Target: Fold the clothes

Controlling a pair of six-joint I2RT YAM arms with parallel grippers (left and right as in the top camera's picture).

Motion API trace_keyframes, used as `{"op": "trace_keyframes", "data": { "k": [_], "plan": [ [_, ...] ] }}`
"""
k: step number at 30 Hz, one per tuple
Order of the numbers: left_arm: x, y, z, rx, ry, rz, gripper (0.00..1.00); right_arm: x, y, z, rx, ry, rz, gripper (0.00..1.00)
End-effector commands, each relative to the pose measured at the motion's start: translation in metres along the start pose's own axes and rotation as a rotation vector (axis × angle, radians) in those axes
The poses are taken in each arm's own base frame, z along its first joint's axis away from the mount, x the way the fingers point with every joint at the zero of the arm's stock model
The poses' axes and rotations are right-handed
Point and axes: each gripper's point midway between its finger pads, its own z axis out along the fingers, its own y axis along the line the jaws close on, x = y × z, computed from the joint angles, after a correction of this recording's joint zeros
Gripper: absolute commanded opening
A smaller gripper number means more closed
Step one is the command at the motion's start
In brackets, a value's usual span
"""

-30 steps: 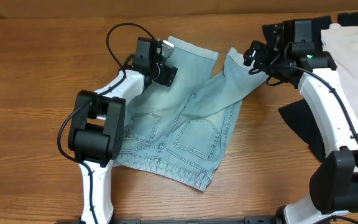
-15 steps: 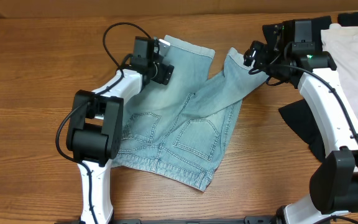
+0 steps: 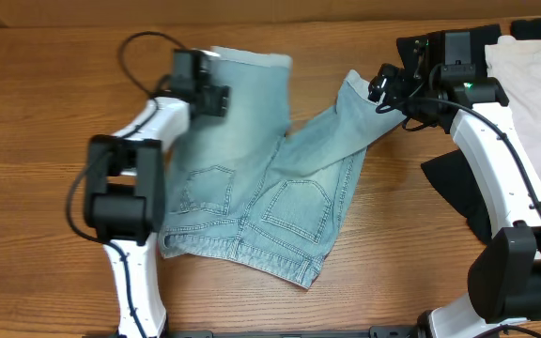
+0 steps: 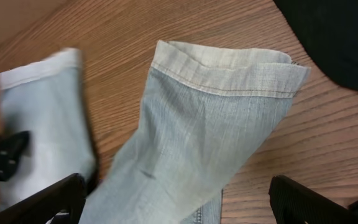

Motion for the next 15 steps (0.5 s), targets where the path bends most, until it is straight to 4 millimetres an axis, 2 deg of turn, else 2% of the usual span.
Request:
{"op": "trace_keyframes", "data": {
  "k": [1,3,4,8,11,15],
  "plan": [
    [0.077,0.103,0.019,-0.218,0.186,-0.118,0.91,-0.004,0.0,-0.002,0.004,-0.013,-0.007,0.98],
    [0.088,0.129,0.014,-0.245,0.207,-0.162,0.92,-0.001,-0.002,0.004,0.009,0.004,-0.005,0.98],
    [0.099,0.154,0.009,-0.28,0.229,-0.201,0.93,0.002,-0.004,0.01,0.015,0.02,-0.001,0.98],
    [0.126,0.205,-0.006,-0.348,0.272,-0.287,0.95,0.008,-0.009,0.024,0.031,0.056,0.005,0.98],
    [0.143,0.228,-0.015,-0.37,0.304,-0.337,0.96,0.011,-0.009,0.033,0.019,0.073,0.007,0.98],
    [0.147,0.235,-0.025,-0.368,0.342,-0.34,1.0,0.012,0.001,0.042,-0.024,0.081,-0.003,0.97]
  ]
}}
